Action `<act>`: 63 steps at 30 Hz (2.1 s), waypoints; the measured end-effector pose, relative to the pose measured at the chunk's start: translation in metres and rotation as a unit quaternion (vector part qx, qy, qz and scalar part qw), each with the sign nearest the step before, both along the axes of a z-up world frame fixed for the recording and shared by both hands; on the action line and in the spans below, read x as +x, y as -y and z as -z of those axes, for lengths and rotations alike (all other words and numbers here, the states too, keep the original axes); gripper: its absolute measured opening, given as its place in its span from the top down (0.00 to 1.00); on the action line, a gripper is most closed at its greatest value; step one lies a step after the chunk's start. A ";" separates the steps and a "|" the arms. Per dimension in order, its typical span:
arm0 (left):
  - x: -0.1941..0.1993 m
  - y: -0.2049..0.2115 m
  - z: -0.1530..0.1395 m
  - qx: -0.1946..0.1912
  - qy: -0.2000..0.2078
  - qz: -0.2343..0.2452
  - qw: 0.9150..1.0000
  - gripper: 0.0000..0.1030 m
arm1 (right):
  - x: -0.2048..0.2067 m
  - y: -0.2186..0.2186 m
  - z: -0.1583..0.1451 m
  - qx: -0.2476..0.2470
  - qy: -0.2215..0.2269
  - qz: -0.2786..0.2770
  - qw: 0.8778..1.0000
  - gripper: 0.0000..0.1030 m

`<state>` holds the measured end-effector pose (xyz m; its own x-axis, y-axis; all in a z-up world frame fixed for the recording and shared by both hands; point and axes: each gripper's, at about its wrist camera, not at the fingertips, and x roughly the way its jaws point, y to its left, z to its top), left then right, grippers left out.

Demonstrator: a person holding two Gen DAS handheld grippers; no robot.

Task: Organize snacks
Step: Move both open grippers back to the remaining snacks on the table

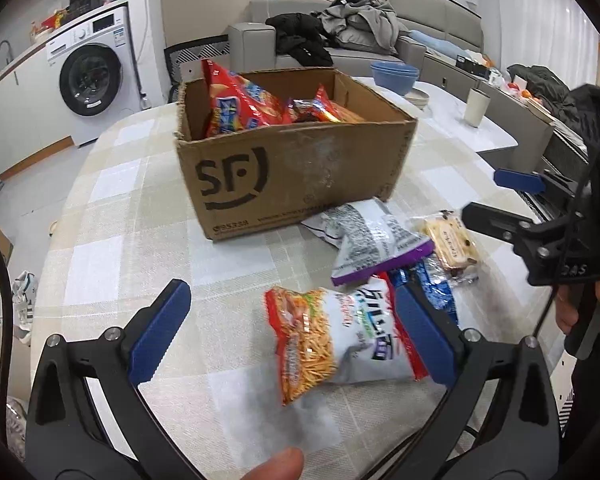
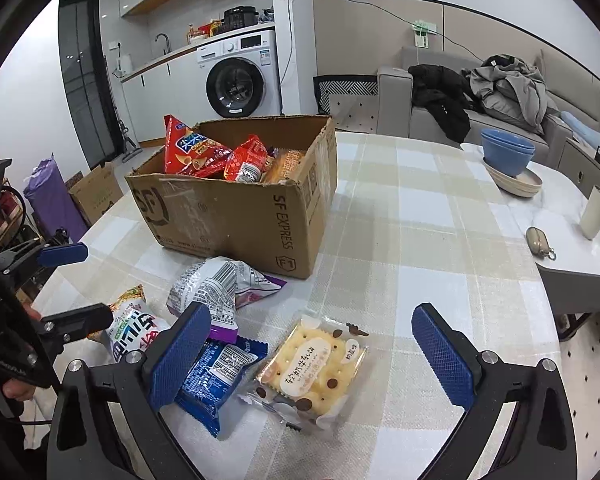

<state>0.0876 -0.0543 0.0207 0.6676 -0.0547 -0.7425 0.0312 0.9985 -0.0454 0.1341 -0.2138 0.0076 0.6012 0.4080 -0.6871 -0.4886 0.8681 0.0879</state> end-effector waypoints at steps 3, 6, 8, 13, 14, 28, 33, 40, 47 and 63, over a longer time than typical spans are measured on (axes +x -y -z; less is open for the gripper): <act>0.001 0.009 0.004 0.005 -0.007 0.011 1.000 0.01 | 0.003 0.002 0.003 -0.001 -0.009 0.006 1.000 0.01; 0.002 0.018 0.010 0.007 -0.016 0.023 1.000 0.01 | 0.008 0.004 0.009 -0.004 -0.023 0.013 1.000 0.01; 0.003 0.024 0.014 0.014 -0.023 0.031 0.999 0.01 | 0.011 0.006 0.012 -0.009 -0.030 0.019 0.999 0.01; 0.005 0.034 0.022 0.029 -0.033 0.051 0.998 0.01 | 0.018 0.011 0.022 -0.014 -0.050 0.028 0.998 0.01; 0.006 0.036 0.024 0.031 -0.036 0.054 0.997 0.01 | 0.019 0.011 0.024 -0.014 -0.055 0.028 0.998 0.01; 0.010 0.035 0.040 0.028 -0.064 0.080 0.994 0.01 | 0.029 0.003 0.052 -0.048 -0.091 0.023 0.994 0.01; 0.012 0.029 0.041 0.026 -0.070 0.075 0.994 0.01 | 0.032 0.000 0.059 -0.052 -0.100 0.025 0.993 0.01; 0.011 0.023 0.040 0.022 -0.071 0.069 0.995 0.01 | 0.037 0.000 0.063 -0.052 -0.107 0.026 0.993 0.01; 0.012 0.024 0.042 -0.004 -0.074 0.062 0.995 0.01 | 0.044 0.000 0.069 -0.035 -0.107 0.053 0.992 0.01; 0.014 0.019 0.049 0.017 -0.095 0.064 0.993 0.01 | 0.039 0.002 0.070 -0.099 -0.104 0.028 0.989 0.01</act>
